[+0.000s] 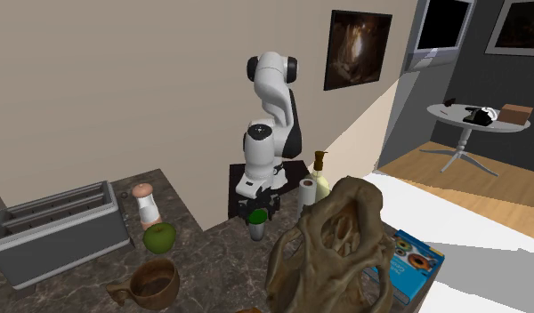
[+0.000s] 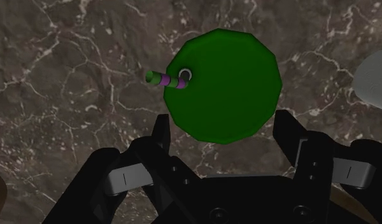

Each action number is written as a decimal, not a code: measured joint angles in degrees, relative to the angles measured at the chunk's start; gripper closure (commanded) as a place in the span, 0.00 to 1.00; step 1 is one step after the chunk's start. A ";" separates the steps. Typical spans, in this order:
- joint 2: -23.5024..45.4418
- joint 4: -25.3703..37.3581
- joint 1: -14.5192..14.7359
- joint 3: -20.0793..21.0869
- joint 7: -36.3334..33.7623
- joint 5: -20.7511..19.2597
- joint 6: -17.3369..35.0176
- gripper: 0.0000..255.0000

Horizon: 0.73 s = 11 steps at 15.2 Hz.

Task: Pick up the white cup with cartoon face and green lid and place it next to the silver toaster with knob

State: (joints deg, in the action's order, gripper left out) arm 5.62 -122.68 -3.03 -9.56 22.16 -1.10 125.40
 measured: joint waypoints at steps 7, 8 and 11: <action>-1.63 1.17 0.02 -0.05 -0.13 -0.32 -2.88 1.00; -1.96 1.40 0.04 -0.04 -0.16 -0.36 -3.42 1.00; -2.73 3.06 0.07 -0.03 -0.20 -0.47 -5.85 1.00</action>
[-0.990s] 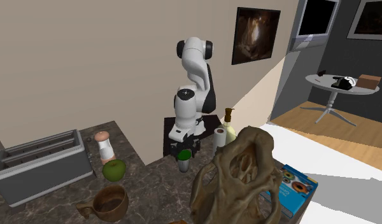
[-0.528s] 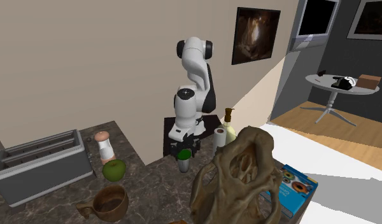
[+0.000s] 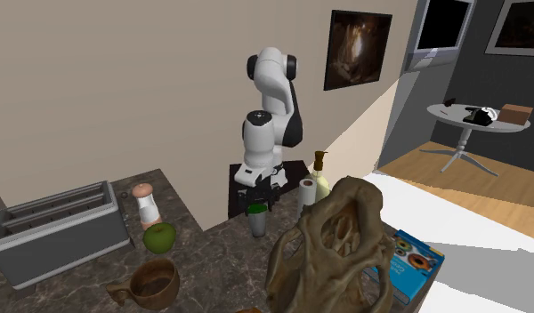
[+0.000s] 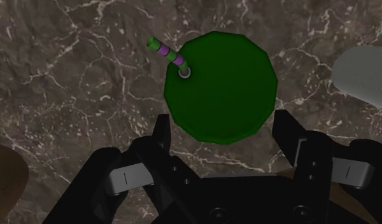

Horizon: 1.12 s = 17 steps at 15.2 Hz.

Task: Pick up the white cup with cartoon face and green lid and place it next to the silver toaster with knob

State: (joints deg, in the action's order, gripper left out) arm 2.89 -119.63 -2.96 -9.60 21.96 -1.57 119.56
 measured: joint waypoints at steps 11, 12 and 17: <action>-3.05 5.12 0.08 0.05 -0.11 -0.44 -8.14 1.00; -3.38 5.46 0.12 0.08 -0.18 -0.49 -8.80 1.00; -3.96 8.74 0.20 0.16 -0.21 -0.53 -12.64 1.00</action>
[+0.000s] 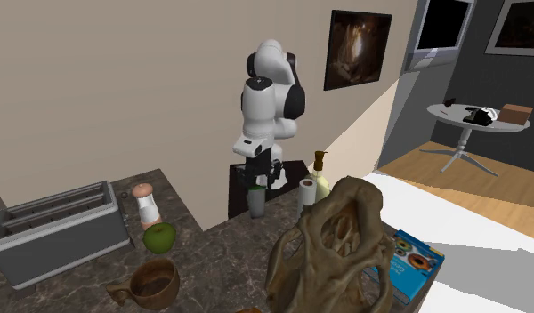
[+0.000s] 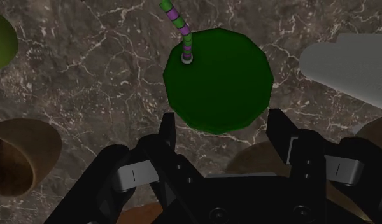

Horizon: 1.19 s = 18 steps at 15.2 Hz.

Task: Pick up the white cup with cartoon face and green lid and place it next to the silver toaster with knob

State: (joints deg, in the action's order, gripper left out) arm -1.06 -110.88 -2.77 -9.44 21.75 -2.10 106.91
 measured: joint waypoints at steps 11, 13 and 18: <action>-0.78 7.61 -0.01 0.00 0.29 -0.07 -8.40 1.00; -0.73 9.12 0.02 0.03 0.28 -0.05 -9.86 1.00; -0.49 13.15 0.03 0.03 0.42 0.01 -13.64 1.00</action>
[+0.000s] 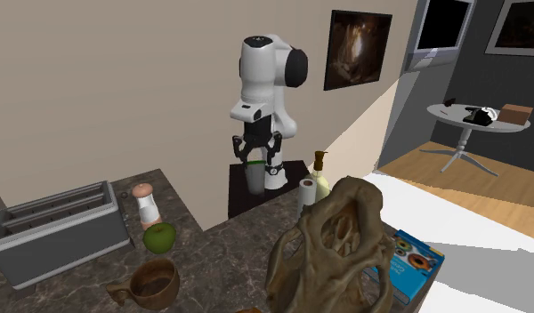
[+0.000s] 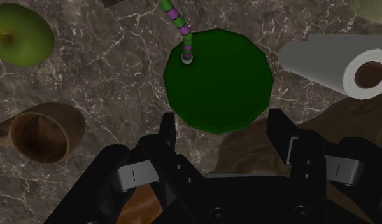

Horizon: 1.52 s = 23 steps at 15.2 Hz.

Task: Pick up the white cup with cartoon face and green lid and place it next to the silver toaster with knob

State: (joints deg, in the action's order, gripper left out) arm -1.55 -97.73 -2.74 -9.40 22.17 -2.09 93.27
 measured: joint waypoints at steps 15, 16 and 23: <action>-0.88 6.25 -3.25 -3.35 6.79 -0.60 -6.88 1.00; -1.02 6.38 -3.90 -4.06 8.15 -0.73 -7.07 1.00; -0.73 7.03 -8.48 -9.12 17.80 -1.28 -6.99 1.00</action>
State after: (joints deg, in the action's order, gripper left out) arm -2.28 -90.70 -11.22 -18.52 39.97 -3.37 86.28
